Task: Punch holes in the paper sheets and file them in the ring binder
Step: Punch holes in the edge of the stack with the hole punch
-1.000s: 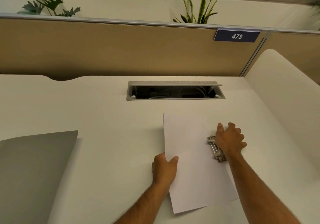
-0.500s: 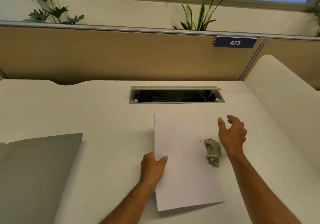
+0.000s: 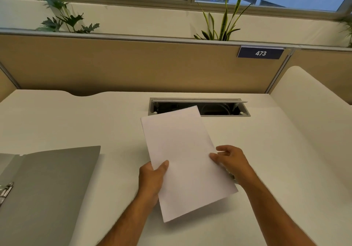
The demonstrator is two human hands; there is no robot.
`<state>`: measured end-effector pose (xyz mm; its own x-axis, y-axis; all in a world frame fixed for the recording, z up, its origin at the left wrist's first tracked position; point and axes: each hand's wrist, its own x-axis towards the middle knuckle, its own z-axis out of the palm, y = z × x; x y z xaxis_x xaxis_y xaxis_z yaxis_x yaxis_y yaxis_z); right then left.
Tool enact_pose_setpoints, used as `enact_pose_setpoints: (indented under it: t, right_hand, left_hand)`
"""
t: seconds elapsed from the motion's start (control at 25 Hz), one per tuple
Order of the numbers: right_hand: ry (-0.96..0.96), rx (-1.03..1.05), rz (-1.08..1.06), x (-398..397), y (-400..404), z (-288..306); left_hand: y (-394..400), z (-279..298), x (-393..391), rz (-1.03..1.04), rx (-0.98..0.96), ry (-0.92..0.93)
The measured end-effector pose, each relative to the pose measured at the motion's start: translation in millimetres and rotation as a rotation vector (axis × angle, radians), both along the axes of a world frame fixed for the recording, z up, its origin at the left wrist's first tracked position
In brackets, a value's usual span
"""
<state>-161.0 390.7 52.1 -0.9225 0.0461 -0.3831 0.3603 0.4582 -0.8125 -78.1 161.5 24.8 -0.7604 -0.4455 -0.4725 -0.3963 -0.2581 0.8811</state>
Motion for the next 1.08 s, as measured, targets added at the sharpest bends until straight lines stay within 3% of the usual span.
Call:
enact_pose_setpoints:
  t: [0.16, 0.28, 0.36, 0.44, 0.52, 0.6, 0.72, 0.84, 0.96, 1.08]
  right_hand:
    - [0.01, -0.061, 0.028, 1.3, -5.3, 18.2]
    - [0.095, 0.088, 0.099, -1.1, -10.0, 40.1]
    - [0.128, 0.199, 0.186, -4.7, -13.2, 53.9]
    - [0.147, 0.294, 0.314, -6.7, -16.7, 70.1]
    - [0.175, 0.394, 0.47, -9.8, -19.6, 85.3]
    - [0.213, 0.5, 0.65, -11.2, -27.2, 98.3]
    - [0.268, 0.686, 0.902, -9.4, -43.8, 109.0]
    - [0.31, 0.78, 1.029, -4.7, -58.4, 107.9]
    - [0.378, 0.815, 0.982, -1.6, -65.1, 101.7]
    - [0.611, 0.793, 0.655, -0.4, -51.0, 94.3]
  left_hand:
    - [1.3, 0.7, 0.7, 0.071, 0.071, 0.027]
    - [-3.3, 4.8, -0.5, 0.071, -0.025, 0.075]
    - [-10.2, 15.0, -2.7, 0.078, -0.325, 0.119]
    - [-16.3, 35.1, -7.3, -0.004, -0.844, 0.297]
    - [-17.2, 60.5, -17.8, -0.246, -1.301, 0.521]
    - [-13.8, 84.0, -29.3, -0.566, -1.483, 0.542]
    - [-2.6, 103.8, -37.0, -0.889, -1.48, 0.309]
    - [3.7, 103.3, -31.9, -1.04, -1.279, 0.146]
    - [-2.5, 87.9, -26.1, -0.952, -1.132, 0.171]
    - [-19.0, 68.4, -21.0, -0.653, -0.928, 0.207]
